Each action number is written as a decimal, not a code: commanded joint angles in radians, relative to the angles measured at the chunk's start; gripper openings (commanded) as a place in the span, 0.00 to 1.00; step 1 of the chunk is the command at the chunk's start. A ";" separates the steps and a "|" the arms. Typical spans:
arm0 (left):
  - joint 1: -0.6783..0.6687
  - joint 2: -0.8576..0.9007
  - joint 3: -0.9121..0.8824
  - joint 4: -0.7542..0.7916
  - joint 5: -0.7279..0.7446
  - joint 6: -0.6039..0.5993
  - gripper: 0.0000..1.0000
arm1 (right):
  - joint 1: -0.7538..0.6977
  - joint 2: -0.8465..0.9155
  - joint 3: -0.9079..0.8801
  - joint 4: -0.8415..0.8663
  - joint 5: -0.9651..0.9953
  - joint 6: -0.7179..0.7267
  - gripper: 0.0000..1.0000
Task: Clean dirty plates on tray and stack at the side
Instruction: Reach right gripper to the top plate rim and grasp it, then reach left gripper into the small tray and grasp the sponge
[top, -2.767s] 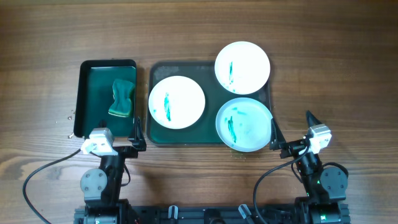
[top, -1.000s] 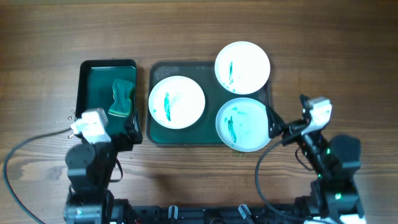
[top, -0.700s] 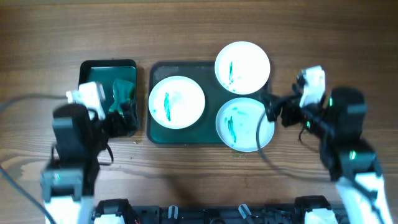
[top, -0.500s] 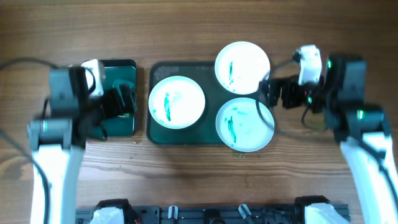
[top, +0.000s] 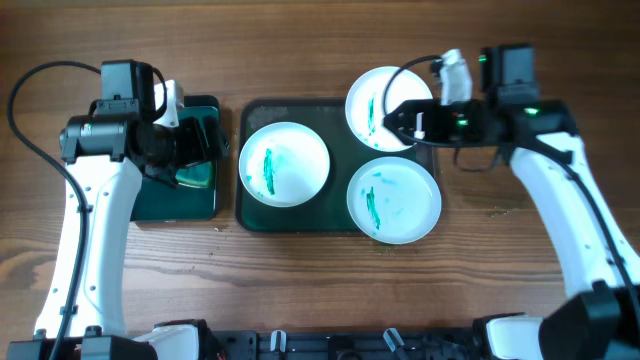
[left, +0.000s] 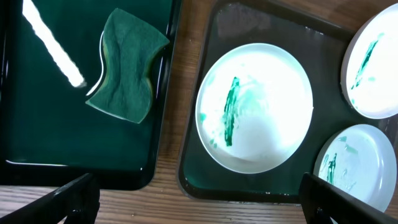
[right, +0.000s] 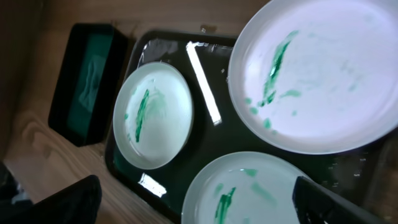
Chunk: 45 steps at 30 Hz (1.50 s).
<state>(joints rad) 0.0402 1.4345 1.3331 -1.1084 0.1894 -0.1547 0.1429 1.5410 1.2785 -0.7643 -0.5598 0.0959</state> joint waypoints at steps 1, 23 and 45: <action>0.004 0.002 0.022 0.012 0.019 0.014 1.00 | 0.130 0.107 0.048 0.004 0.131 0.154 0.87; 0.004 0.106 0.022 -0.023 -0.282 -0.194 1.00 | 0.355 0.478 0.077 0.252 0.248 0.453 0.29; 0.024 0.288 0.022 0.027 -0.322 -0.142 0.87 | 0.356 0.557 0.074 0.286 0.250 0.488 0.04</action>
<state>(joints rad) 0.0597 1.6642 1.3357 -1.0912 -0.1158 -0.3317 0.4969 2.0663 1.3354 -0.4736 -0.3309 0.5762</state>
